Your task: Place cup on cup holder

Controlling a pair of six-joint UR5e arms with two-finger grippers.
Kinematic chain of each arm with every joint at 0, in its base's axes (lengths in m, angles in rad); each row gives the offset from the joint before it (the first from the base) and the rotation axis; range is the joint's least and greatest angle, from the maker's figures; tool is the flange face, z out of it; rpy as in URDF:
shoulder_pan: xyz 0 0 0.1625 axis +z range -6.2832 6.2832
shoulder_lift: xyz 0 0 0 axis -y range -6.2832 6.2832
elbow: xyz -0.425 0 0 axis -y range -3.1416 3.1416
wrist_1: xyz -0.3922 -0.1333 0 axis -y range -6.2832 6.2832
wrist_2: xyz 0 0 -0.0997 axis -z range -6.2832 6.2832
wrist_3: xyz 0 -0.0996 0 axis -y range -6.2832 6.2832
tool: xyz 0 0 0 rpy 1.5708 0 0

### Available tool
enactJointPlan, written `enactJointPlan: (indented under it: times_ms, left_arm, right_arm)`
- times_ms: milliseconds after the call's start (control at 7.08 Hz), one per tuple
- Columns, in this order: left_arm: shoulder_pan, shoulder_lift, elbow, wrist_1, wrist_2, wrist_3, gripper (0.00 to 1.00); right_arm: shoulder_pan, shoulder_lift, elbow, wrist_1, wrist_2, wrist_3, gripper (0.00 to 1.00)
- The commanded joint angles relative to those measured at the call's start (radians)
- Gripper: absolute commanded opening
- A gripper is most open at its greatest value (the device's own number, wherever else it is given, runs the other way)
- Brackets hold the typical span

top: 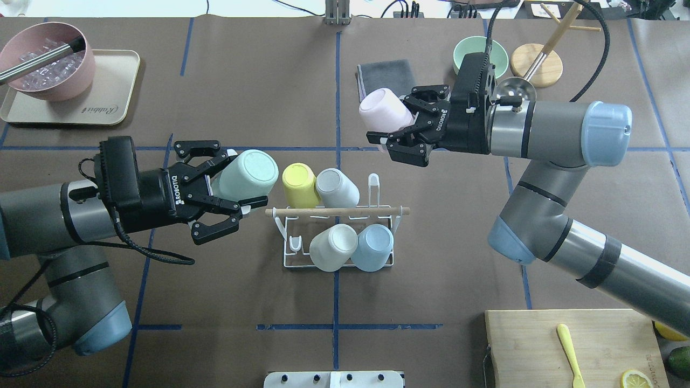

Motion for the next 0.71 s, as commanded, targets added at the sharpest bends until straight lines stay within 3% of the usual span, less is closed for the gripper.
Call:
enactJointPlan:
  times_ms: [0,141,424,565]
  left_arm:
    - [0.019,-0.046,0.151,-0.16,0.032,-0.02,0.04]
    - [0.053,-0.073,0.162,-0.16,0.072,-0.02,0.04]
    - [0.074,-0.08,0.152,-0.164,0.087,-0.018,0.04]
    - [0.112,-0.089,0.167,-0.219,0.16,-0.015,0.04]
  right_arm:
    - [-0.056,-0.006,-0.12,0.207,-0.095,-0.007,0.04]
    - [-0.065,-0.001,-0.142,0.237,-0.099,-0.009,0.04]
    - [-0.125,0.007,-0.141,0.24,-0.201,-0.018,0.04]
    - [-0.143,0.002,-0.144,0.255,-0.215,-0.041,0.04]
